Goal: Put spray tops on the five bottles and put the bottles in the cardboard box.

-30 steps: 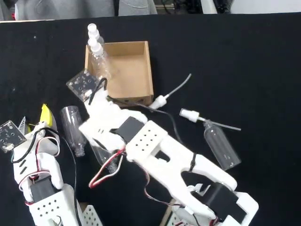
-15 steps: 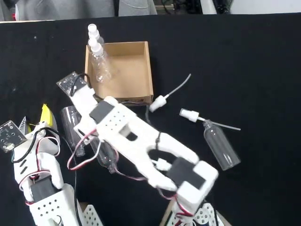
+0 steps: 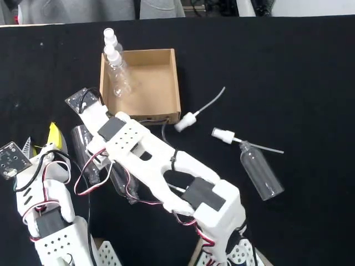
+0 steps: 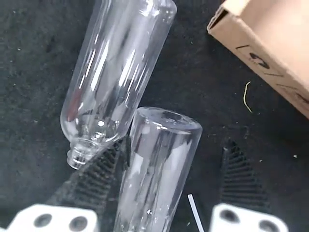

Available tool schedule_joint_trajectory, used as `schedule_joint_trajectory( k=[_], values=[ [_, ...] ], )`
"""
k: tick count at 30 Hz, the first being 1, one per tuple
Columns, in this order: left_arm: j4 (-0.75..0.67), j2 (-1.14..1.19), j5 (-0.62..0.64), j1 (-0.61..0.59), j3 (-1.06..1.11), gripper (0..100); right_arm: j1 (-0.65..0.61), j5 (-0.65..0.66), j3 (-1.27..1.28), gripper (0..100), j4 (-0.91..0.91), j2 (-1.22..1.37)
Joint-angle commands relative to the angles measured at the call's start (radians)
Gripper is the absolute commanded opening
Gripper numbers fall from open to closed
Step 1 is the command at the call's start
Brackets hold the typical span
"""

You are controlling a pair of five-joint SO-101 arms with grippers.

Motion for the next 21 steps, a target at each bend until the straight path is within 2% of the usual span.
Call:
schedule_joint_trajectory(
  k=[1, 5, 9, 17, 21],
  values=[
    [-0.018, -0.012, -0.014, -0.008, 0.025, 22, -0.015, -0.008, -0.079, 25.5, -0.005, 0.021],
    [-0.02, -0.012, -0.014, -0.008, 0.025, 22, -0.011, -0.003, -0.107, 25.4, -0.041, 0.099],
    [-0.02, -0.012, -0.014, -0.008, 0.025, 22, 0.002, -0.005, -0.166, 25.4, 0.02, 0.116],
    [-0.018, -0.012, -0.014, -0.008, 0.025, 22, 0.002, -0.008, -0.166, 25.3, 0.023, 0.117],
    [-0.018, -0.012, -0.014, -0.008, 0.025, 22, 0.003, -0.005, -0.166, 16.5, 0.021, 0.117]
  ],
)
